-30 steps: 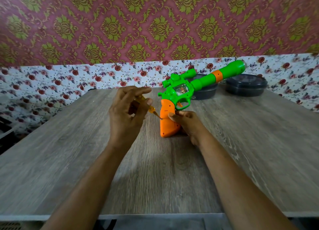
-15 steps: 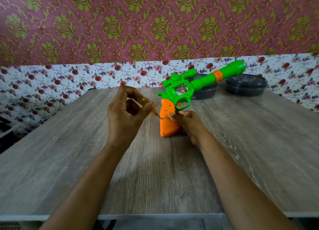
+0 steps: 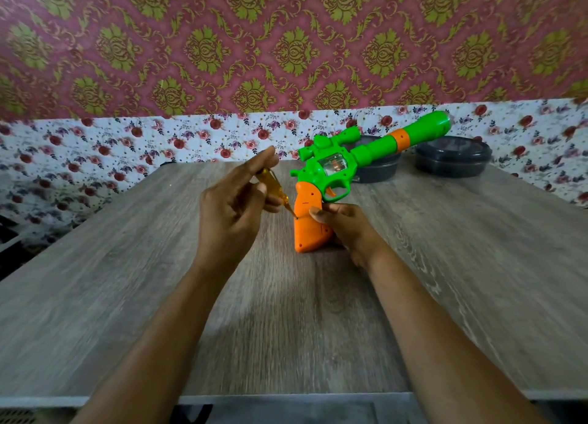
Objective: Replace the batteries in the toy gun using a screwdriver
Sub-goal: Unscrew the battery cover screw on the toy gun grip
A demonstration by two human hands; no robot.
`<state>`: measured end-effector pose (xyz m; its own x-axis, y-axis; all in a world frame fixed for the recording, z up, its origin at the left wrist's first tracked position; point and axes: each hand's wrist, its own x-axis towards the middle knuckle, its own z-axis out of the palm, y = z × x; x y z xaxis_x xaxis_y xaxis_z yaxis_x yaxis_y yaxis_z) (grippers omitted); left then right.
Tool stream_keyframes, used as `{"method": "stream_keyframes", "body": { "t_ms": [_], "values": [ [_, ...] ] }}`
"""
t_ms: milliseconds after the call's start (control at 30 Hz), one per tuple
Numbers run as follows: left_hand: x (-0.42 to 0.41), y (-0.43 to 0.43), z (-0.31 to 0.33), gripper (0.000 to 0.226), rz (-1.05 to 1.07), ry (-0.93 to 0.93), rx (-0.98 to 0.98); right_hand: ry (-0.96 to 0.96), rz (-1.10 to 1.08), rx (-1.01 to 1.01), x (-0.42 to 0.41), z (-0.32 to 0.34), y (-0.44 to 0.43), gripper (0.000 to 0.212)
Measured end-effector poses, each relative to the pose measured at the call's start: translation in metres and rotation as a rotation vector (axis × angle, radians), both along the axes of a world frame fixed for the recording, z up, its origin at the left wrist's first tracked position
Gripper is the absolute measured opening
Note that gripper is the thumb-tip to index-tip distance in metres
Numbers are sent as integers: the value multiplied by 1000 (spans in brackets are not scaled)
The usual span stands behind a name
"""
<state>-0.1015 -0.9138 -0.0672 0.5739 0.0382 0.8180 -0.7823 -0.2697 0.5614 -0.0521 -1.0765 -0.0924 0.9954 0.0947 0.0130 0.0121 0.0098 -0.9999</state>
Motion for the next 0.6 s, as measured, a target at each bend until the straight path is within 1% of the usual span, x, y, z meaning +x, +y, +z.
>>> {"method": "stream_keyframes", "body": {
  "t_ms": [100, 200, 267, 367, 500, 600],
  "values": [
    [0, 1, 2, 44, 4, 19, -5, -7, -12, -5, 0, 0, 0, 35],
    [-1, 3, 4, 24, 52, 31, -12, -14, -14, 8, -2, 0, 0, 34],
    [-1, 3, 4, 25, 84, 56, -40, -23, -13, -1, -1, -1, 0, 34],
    [-1, 1, 3, 29, 66, 70, -83, -27, -7, -6, -1, -1, -1, 34],
    [-1, 1, 4, 25, 96, 16, -67, -19, -9, -20, 2, -2, -1, 36],
    [0, 2, 4, 20, 72, 3, -89, -32, -11, 18, 2, -4, 1, 33]
  ]
}}
